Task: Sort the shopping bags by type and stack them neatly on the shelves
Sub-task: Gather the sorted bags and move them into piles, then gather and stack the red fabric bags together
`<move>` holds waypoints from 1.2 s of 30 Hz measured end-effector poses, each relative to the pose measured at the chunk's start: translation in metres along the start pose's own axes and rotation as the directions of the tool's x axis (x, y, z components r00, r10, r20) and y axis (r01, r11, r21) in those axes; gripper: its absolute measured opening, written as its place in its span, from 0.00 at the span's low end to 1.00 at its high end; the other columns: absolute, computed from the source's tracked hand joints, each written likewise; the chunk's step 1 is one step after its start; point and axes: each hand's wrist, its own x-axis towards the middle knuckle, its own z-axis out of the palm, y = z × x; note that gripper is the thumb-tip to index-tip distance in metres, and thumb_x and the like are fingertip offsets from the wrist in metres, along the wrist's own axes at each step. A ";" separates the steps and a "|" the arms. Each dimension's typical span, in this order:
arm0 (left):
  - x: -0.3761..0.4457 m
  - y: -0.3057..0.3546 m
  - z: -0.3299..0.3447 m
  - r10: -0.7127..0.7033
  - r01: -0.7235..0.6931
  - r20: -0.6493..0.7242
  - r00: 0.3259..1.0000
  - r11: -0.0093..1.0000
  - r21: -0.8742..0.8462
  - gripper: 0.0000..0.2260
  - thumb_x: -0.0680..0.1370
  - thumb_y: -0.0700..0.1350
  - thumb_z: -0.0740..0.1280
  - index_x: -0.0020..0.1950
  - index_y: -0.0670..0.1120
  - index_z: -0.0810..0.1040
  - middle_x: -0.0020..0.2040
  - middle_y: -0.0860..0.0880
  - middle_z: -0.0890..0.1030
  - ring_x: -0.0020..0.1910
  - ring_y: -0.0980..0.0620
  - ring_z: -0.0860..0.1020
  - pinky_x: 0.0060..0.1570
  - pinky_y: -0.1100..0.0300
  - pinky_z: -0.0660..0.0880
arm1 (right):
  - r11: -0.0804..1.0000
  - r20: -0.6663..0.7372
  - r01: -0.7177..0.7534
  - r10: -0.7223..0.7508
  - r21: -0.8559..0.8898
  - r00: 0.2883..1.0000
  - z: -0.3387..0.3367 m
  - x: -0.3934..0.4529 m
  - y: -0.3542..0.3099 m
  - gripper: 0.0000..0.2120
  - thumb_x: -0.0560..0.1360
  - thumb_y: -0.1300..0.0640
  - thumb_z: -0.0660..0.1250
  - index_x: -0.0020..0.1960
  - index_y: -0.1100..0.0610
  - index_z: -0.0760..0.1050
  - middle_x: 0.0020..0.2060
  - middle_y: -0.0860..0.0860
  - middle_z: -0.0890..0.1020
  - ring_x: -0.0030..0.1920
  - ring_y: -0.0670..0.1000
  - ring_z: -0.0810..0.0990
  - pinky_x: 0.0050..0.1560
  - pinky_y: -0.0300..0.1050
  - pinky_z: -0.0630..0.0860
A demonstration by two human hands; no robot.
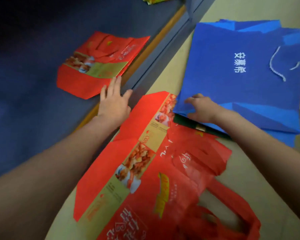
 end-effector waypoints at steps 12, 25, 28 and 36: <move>0.018 -0.056 -0.001 -0.073 0.184 0.303 0.950 0.917 -0.355 0.29 0.79 0.51 0.61 0.77 0.51 0.52 0.75 0.40 0.57 0.73 0.39 0.58 0.70 0.53 0.55 | 0.939 -0.153 0.121 -0.075 0.321 0.985 -0.002 0.026 -0.093 0.22 0.76 0.61 0.63 0.69 0.58 0.67 0.65 0.59 0.68 0.63 0.60 0.71 0.60 0.45 0.67; 0.019 -0.077 0.001 -0.404 0.593 0.434 0.805 0.579 -0.559 0.23 0.83 0.54 0.46 0.72 0.45 0.67 0.76 0.40 0.57 0.75 0.44 0.55 0.73 0.51 0.51 | 0.887 -0.244 0.400 -0.346 0.228 0.906 0.001 0.027 -0.160 0.21 0.77 0.61 0.62 0.70 0.53 0.68 0.71 0.60 0.61 0.72 0.59 0.60 0.72 0.48 0.57; 0.019 -0.090 0.002 -0.397 0.607 0.466 0.791 0.608 -0.512 0.25 0.83 0.54 0.44 0.71 0.43 0.68 0.72 0.41 0.66 0.72 0.42 0.62 0.70 0.52 0.55 | 0.887 -0.178 0.450 -0.428 0.108 0.886 -0.008 0.053 -0.194 0.23 0.78 0.49 0.61 0.71 0.52 0.65 0.72 0.60 0.59 0.73 0.59 0.59 0.71 0.56 0.58; -0.044 -0.153 0.007 -0.411 0.624 0.499 0.763 0.669 -0.403 0.21 0.82 0.56 0.51 0.71 0.47 0.69 0.73 0.44 0.66 0.71 0.43 0.63 0.67 0.56 0.62 | 0.898 0.019 0.408 -0.411 -0.163 0.911 -0.009 0.101 -0.271 0.36 0.71 0.41 0.68 0.73 0.53 0.60 0.68 0.60 0.65 0.68 0.62 0.65 0.68 0.56 0.63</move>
